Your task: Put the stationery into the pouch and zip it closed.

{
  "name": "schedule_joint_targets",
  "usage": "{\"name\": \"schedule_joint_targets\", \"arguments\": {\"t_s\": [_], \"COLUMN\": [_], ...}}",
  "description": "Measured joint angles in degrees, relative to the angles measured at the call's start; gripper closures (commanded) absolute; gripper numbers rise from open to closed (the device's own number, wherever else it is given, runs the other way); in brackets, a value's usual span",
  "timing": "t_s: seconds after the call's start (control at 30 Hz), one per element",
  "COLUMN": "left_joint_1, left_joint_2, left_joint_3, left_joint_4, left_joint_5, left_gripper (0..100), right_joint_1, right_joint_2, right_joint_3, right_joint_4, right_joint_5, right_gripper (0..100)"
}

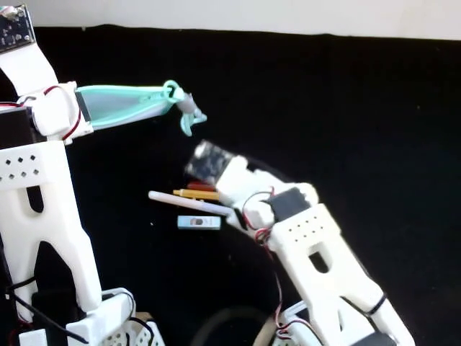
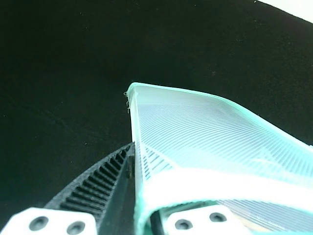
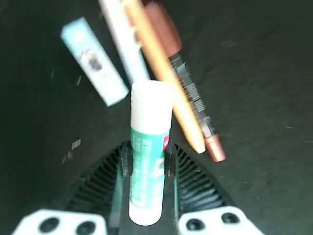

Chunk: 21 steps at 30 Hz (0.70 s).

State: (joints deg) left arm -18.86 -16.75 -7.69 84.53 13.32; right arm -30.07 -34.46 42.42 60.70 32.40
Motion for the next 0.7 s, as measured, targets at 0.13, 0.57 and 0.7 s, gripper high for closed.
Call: {"name": "schedule_joint_targets", "arguments": {"t_s": [0.13,0.57,0.7], "left_joint_1": [0.00,0.00,0.00], "left_joint_2": [0.00,0.09,0.09], "left_joint_3": [0.00,0.00,0.00], "left_joint_4": [0.00,0.70,1.67], "left_joint_5": [0.00,0.00,0.00], "left_gripper": [99,99,99], "right_joint_1": [0.00,-0.53,-2.55], "right_joint_2": [-1.49,-1.85,-1.93], "right_joint_3": [-5.71,-20.75,-22.59], "right_joint_4": [0.00,-3.69,-5.71], "right_joint_5": [-7.03,-26.46,-29.89], "right_gripper": [99.1,99.1,99.1]}}
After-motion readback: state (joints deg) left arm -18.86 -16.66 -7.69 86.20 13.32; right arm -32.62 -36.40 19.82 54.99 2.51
